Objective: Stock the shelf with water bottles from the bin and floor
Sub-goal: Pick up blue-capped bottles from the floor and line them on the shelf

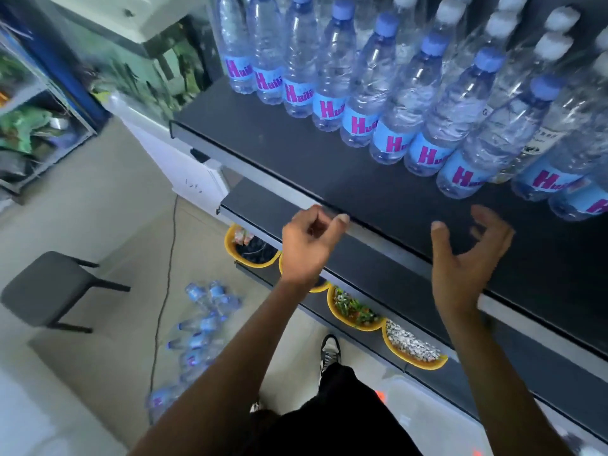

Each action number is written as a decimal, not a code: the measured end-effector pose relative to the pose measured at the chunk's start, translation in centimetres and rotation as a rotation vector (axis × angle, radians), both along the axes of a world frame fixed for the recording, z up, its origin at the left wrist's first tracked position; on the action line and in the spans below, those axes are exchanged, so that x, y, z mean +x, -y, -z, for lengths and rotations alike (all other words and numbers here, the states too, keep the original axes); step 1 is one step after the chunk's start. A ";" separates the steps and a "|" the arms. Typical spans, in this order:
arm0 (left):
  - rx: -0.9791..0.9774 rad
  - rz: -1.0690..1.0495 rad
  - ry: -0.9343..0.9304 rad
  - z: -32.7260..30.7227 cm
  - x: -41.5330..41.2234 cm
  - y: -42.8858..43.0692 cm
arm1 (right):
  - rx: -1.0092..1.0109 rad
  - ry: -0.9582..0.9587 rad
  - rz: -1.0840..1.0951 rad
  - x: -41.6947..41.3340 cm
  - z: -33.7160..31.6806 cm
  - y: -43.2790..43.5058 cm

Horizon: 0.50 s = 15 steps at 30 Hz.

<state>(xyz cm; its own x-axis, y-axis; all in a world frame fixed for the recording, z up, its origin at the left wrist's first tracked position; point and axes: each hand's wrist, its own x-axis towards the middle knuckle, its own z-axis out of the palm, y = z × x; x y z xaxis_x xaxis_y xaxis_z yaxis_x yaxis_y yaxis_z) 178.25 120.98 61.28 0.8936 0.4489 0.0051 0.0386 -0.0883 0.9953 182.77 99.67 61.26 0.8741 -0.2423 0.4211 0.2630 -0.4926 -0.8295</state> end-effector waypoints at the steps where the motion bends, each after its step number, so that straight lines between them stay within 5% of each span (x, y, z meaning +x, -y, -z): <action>1: -0.014 -0.064 -0.004 0.9 -2.6 -1.5 | -0.007 0.005 -0.055 -1.9 0.1 -1.5; 8: -0.039 -0.410 -0.350 12.0 -21.0 -11.4 | -0.187 -0.184 -0.694 -14.0 7.8 -14.1; 15: -0.202 -0.790 -0.639 26.3 -35.5 -13.6 | -0.412 -0.449 -1.112 -23.0 22.3 -24.3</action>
